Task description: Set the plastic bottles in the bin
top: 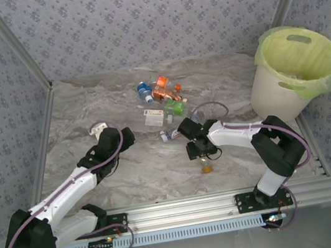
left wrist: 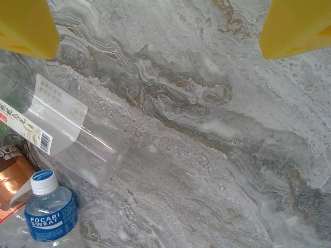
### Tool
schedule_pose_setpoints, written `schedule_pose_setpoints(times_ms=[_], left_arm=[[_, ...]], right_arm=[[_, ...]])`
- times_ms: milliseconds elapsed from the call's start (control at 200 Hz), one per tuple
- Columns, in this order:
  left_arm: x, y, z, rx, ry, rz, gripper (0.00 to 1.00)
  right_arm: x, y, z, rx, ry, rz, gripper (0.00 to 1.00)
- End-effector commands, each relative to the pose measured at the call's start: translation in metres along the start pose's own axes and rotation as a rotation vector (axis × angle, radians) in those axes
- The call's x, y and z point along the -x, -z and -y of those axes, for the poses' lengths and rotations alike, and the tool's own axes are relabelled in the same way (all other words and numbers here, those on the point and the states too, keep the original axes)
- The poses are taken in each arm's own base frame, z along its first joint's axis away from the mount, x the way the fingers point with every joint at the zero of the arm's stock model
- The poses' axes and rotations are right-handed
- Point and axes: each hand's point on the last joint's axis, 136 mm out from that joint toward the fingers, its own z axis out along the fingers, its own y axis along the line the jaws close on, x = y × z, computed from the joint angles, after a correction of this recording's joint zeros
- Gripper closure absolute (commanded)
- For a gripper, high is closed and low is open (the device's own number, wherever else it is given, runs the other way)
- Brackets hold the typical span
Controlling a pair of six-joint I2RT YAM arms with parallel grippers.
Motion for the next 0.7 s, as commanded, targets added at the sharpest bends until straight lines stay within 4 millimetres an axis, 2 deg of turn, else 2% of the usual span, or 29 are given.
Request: schedule_pose_setpoints(times_ms=[0,165,250,370,535,695], left_arm=[[0.014,0.002,0.011,-0.026,0.027,0.029,0.01],[0.016,0.000,0.012,-0.023,0.023,0.031,0.00],[0.016,-0.001,0.012,-0.020,0.024,0.030,0.00],[0.016,-0.002,0.011,-0.016,0.035,0.028,0.01],[0.019,-0.002,0.013,-0.022,0.048,0.035,0.00],[0.021,-0.001,0.013,-0.021,0.050,0.038,0.01]], right_arm=[[0.013,-0.003,0.007,-0.021,0.033,0.069,0.42],[0.026,0.015,0.012,-0.041,0.028,0.138,0.48],[0.035,0.031,0.012,-0.026,0.033,0.200,0.52],[0.045,0.056,0.019,-0.035,0.028,0.285,0.52],[0.070,0.106,0.024,-0.016,0.017,0.461,0.53],[0.092,0.159,0.038,-0.049,0.025,0.612,0.53]])
